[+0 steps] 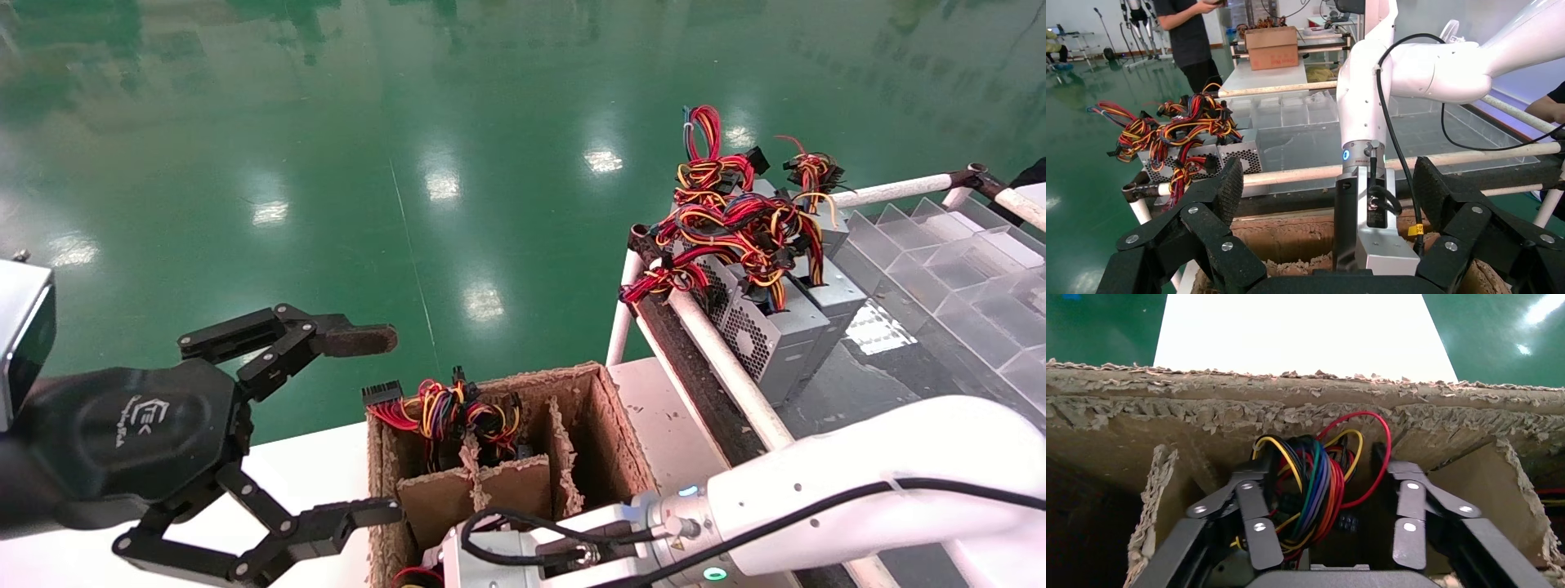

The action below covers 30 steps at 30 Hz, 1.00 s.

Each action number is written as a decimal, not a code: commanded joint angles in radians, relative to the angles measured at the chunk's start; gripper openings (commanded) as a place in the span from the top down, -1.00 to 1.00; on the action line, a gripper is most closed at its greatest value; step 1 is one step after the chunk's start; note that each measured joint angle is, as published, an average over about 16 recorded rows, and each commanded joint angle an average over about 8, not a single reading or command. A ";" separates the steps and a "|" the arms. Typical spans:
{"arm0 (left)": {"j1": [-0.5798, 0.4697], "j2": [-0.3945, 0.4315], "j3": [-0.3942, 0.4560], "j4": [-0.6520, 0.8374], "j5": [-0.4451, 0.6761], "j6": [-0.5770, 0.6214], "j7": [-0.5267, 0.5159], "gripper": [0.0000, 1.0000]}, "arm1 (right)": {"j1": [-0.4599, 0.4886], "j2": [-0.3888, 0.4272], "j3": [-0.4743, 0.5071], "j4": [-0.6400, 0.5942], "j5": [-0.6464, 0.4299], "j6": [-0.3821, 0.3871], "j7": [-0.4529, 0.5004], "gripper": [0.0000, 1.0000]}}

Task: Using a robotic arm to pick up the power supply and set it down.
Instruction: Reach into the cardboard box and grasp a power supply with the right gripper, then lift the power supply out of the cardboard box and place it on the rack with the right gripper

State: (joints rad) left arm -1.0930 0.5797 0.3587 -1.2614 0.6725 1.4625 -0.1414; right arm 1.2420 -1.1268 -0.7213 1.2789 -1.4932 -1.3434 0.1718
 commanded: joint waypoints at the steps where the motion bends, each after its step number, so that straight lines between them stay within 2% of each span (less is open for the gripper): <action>1: 0.000 0.000 0.000 0.000 0.000 0.000 0.000 -1.00 | 0.005 -0.008 -0.003 -0.007 -0.003 -0.001 0.001 1.00; 17: 0.000 0.000 0.000 0.000 0.000 0.000 0.000 -1.00 | -0.007 0.000 0.000 -0.016 -0.002 0.006 -0.012 1.00; 30: 0.000 0.000 0.000 0.000 0.000 0.000 0.000 -1.00 | -0.056 0.061 0.063 0.035 0.074 0.048 -0.025 1.00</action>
State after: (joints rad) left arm -1.0931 0.5796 0.3590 -1.2614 0.6724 1.4624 -0.1413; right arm 1.1858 -1.0650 -0.6556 1.3111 -1.4162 -1.2940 0.1453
